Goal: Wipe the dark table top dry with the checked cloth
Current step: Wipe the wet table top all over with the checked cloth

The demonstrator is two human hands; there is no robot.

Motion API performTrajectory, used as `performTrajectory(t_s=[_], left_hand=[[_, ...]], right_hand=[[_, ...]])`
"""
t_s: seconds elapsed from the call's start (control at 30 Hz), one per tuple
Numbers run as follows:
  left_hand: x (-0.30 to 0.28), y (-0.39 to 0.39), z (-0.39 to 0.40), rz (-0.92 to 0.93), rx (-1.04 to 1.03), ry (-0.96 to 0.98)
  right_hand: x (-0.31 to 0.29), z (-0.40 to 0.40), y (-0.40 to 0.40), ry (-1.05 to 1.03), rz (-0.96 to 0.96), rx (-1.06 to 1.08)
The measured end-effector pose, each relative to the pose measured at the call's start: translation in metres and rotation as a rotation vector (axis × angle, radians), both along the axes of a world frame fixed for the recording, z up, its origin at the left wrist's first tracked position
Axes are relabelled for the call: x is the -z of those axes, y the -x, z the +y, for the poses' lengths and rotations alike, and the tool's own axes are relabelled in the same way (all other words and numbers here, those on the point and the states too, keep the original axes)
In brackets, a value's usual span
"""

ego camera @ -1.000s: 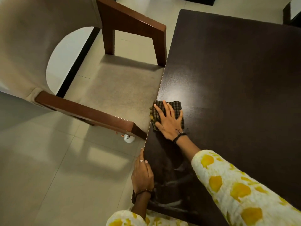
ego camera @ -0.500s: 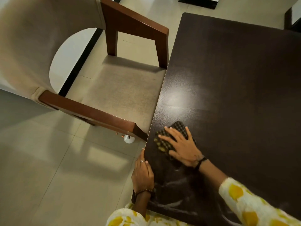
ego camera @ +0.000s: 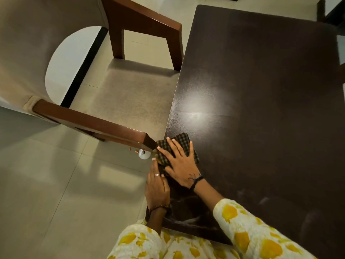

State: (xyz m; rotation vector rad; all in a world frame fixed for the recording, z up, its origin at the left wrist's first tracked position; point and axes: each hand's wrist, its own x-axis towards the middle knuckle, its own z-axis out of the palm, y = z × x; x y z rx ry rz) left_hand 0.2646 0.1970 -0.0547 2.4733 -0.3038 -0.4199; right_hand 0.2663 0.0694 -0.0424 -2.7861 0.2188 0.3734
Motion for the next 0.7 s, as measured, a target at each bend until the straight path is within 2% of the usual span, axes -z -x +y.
performTrajectory(t_s=[0.13, 0.2, 0.4, 0.53, 0.6, 0.7], left_hand=[[0.007, -0.002, 0.001, -0.131, 0.175, -0.113], [0.011, -0.003, 0.001, -0.137, 0.200, -0.146], [0.018, -0.003, 0.002, -0.171, 0.241, -0.158], [0.019, -0.003, 0.000, -0.163, 0.238, -0.142], [0.020, -0.003, 0.000, -0.158, 0.233, -0.140], [0.018, -0.003, 0.000, -0.150, 0.209, -0.126]], right_hand=[[-0.003, -0.018, 0.045, -0.009, 0.017, 0.030], [-0.006, -0.039, 0.075, 0.005, 0.030, 0.099], [-0.023, -0.117, 0.166, 0.010, 0.093, 0.531], [-0.019, -0.110, 0.163, 0.023, 0.127, 0.787], [-0.016, -0.091, 0.141, 0.061, 0.145, 0.778], [-0.012, -0.059, 0.095, 0.080, 0.153, 0.598]])
